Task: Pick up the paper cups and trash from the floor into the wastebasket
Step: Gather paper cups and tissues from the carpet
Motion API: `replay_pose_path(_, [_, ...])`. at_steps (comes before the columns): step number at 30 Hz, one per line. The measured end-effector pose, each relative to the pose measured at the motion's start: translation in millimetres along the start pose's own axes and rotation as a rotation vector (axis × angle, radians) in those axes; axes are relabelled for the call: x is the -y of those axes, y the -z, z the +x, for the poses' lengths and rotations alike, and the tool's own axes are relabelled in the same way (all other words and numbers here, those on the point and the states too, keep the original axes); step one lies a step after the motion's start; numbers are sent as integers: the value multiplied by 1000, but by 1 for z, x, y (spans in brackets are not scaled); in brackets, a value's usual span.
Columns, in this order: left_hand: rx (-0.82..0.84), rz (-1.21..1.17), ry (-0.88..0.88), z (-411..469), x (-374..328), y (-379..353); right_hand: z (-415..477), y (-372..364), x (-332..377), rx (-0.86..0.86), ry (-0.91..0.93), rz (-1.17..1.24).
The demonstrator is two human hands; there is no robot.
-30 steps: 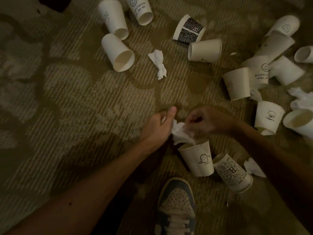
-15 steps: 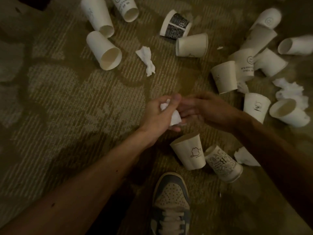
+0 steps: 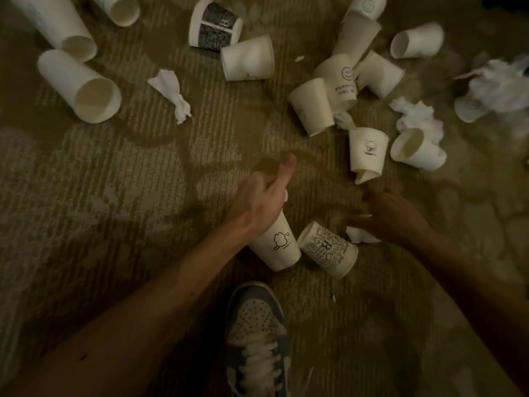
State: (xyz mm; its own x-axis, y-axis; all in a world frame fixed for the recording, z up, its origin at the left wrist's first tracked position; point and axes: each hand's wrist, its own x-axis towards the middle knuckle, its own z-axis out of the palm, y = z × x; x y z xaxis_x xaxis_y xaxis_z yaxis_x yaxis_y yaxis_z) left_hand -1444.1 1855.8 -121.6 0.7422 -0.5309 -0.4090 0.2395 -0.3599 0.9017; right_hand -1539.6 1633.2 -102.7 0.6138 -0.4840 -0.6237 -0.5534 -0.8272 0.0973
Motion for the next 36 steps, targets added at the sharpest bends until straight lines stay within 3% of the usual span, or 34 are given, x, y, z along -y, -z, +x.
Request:
replay_pose_path(10, [-49, -53, 18, -1, 8, 12, 14, -15, -4, 55, -2, 290])
replay_pose_path(17, [-213, -53, -32, 0, 4, 20, -6, 40, 49, 12, 298, 803])
replay_pose_path(21, [-287, -96, -68, 4, -4, 25, -20, 60, 93, -24, 497, 907])
replay_pose_path(26, [-253, -285, 9, 2, -12, 32, -22, 61, 133, -2, 565, 1003])
replay_pose_path(28, [-236, -388, 66, 0, -12, 38, -20, 60, 146, 72, 557, 1026])
replay_pose_path(33, [-359, -418, 100, 1, 4, 68, -13, 56, 176, 537, 635, 1193])
replay_pose_path(35, [-414, -401, 126, 4, 13, 81, -4, 56, 189, 571, 630, 1127])
replay_pose_path(36, [-438, -410, 142, 6, 18, 87, 3, 56, 196, 495, 598, 1029])
